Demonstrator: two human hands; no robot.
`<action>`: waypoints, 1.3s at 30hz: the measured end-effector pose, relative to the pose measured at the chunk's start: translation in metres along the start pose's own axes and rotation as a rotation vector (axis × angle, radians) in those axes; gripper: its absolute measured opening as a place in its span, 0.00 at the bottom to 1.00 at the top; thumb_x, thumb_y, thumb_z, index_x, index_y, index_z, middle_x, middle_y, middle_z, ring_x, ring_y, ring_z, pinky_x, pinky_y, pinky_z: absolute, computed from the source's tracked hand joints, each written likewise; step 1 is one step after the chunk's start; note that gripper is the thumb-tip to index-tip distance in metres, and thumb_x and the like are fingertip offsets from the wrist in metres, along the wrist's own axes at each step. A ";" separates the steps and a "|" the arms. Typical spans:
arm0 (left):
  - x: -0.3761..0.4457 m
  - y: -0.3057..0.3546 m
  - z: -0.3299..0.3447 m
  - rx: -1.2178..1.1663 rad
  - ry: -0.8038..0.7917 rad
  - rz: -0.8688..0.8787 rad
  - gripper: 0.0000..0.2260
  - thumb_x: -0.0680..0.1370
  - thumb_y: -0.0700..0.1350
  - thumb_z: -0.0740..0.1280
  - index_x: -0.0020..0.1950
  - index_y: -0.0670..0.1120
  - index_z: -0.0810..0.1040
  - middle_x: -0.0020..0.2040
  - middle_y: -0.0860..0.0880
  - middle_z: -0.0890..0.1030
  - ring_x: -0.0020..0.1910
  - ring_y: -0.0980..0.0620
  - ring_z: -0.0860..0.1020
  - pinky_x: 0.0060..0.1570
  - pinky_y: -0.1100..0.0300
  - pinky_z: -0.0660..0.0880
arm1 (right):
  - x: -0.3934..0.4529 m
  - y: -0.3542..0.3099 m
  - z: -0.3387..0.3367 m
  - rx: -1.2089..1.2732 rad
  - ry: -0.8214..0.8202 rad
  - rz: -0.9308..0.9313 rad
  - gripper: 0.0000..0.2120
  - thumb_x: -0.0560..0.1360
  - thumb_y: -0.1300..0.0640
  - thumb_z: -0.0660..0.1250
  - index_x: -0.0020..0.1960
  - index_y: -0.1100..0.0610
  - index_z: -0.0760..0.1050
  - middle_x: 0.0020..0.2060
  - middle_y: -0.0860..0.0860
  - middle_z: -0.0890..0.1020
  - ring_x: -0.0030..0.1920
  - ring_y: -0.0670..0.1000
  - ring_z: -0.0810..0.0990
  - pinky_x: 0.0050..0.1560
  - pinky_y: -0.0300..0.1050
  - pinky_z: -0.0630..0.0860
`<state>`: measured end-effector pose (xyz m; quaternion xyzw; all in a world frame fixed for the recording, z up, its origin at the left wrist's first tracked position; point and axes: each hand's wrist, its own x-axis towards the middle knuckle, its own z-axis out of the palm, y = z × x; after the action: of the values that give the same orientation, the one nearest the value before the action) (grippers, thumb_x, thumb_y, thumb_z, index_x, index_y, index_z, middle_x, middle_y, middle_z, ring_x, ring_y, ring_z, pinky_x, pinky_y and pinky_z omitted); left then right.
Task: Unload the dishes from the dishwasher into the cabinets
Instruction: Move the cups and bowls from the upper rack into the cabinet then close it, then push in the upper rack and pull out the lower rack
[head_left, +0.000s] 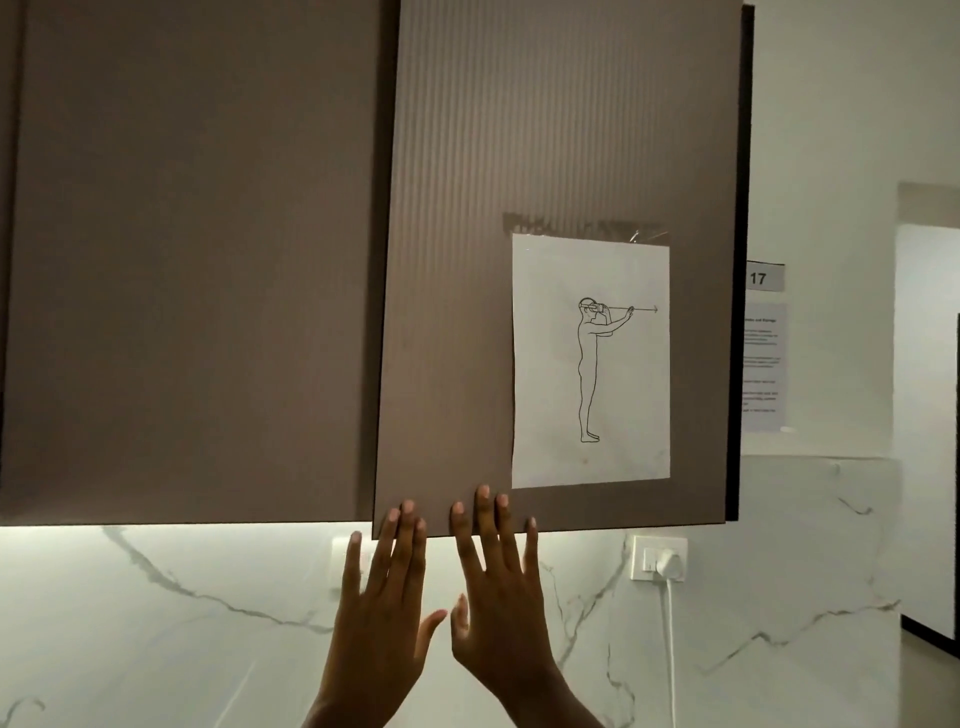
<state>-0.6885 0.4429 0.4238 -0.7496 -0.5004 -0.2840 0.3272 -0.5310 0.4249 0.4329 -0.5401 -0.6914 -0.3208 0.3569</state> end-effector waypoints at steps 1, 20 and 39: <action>0.005 -0.001 0.005 0.000 -0.015 -0.008 0.40 0.76 0.67 0.48 0.77 0.39 0.56 0.79 0.38 0.55 0.77 0.36 0.56 0.71 0.32 0.57 | 0.003 0.003 0.006 -0.009 -0.003 -0.004 0.51 0.65 0.45 0.73 0.81 0.52 0.52 0.81 0.55 0.50 0.80 0.61 0.48 0.73 0.69 0.52; 0.030 -0.006 0.068 0.013 0.280 -0.011 0.35 0.80 0.62 0.48 0.79 0.40 0.46 0.80 0.38 0.49 0.78 0.36 0.53 0.73 0.38 0.55 | 0.020 0.018 0.066 -0.143 0.156 -0.036 0.51 0.63 0.33 0.73 0.79 0.51 0.60 0.80 0.57 0.56 0.80 0.63 0.49 0.75 0.71 0.44; -0.077 0.050 0.020 -0.366 -0.148 0.078 0.38 0.72 0.53 0.72 0.78 0.49 0.60 0.79 0.39 0.58 0.78 0.38 0.57 0.71 0.32 0.58 | -0.105 0.004 -0.017 -0.055 -0.305 0.116 0.38 0.71 0.54 0.66 0.79 0.51 0.58 0.75 0.58 0.67 0.78 0.60 0.60 0.75 0.64 0.58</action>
<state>-0.6660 0.4013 0.3430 -0.8342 -0.4337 -0.3013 0.1586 -0.5075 0.3574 0.3536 -0.6311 -0.6962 -0.2327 0.2508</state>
